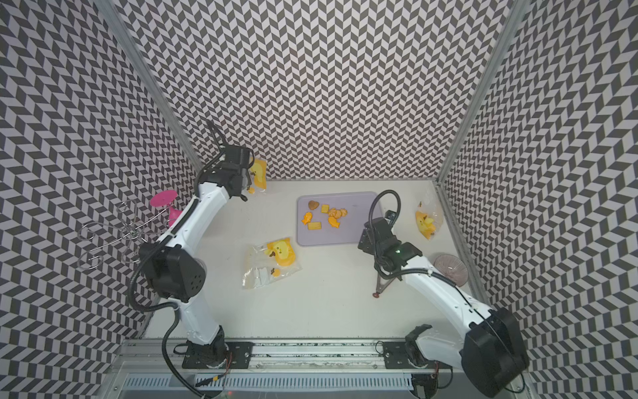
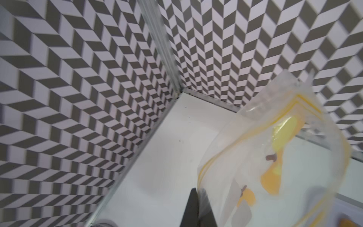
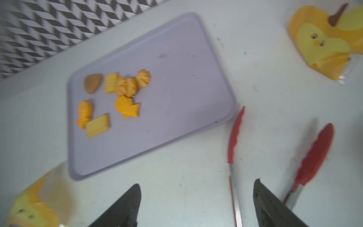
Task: Put the cookies into a resealable bag to prevent moisture
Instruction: Pick up the ziploc bag from the center of the board.
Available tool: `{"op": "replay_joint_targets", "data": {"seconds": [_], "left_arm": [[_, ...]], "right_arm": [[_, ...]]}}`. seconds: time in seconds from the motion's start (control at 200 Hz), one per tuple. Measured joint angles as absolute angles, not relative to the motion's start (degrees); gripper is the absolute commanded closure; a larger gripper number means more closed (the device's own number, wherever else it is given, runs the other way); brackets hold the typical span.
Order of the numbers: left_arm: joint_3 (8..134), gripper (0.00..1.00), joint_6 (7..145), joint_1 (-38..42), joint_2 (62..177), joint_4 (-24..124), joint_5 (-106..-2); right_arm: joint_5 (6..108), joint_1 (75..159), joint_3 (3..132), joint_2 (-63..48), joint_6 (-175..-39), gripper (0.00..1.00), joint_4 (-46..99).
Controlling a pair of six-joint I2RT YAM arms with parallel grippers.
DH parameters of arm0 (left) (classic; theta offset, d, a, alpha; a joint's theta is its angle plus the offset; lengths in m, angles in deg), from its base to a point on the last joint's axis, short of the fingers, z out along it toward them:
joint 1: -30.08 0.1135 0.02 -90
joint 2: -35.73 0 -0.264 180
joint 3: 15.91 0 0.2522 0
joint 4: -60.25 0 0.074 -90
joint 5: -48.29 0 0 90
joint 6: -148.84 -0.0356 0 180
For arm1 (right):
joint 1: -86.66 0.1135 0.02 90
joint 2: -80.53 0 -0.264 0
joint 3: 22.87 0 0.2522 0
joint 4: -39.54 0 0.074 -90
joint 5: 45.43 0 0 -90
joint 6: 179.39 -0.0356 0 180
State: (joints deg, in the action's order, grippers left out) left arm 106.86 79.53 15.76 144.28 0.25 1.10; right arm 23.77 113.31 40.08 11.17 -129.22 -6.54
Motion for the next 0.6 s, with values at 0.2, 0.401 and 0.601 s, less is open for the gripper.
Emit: {"op": "replay_joint_targets", "data": {"seconds": [0.2,0.401,0.601], "left_arm": [[108.2,1.00,78.2,9.4,153.7,-2.7,-1.0],[100.1,1.00,78.0,10.0,152.4,1.2,-20.7],[92.3,1.00,78.4,11.2,148.1,7.9,-36.1]], "right_arm": [[21.8,109.1,38.5,11.2,-133.7,0.00,-13.9],[24.1,108.9,37.5,10.8,-137.7,0.00,-19.2],[30.1,109.0,31.2,10.6,-140.3,0.00,-18.2]]}}
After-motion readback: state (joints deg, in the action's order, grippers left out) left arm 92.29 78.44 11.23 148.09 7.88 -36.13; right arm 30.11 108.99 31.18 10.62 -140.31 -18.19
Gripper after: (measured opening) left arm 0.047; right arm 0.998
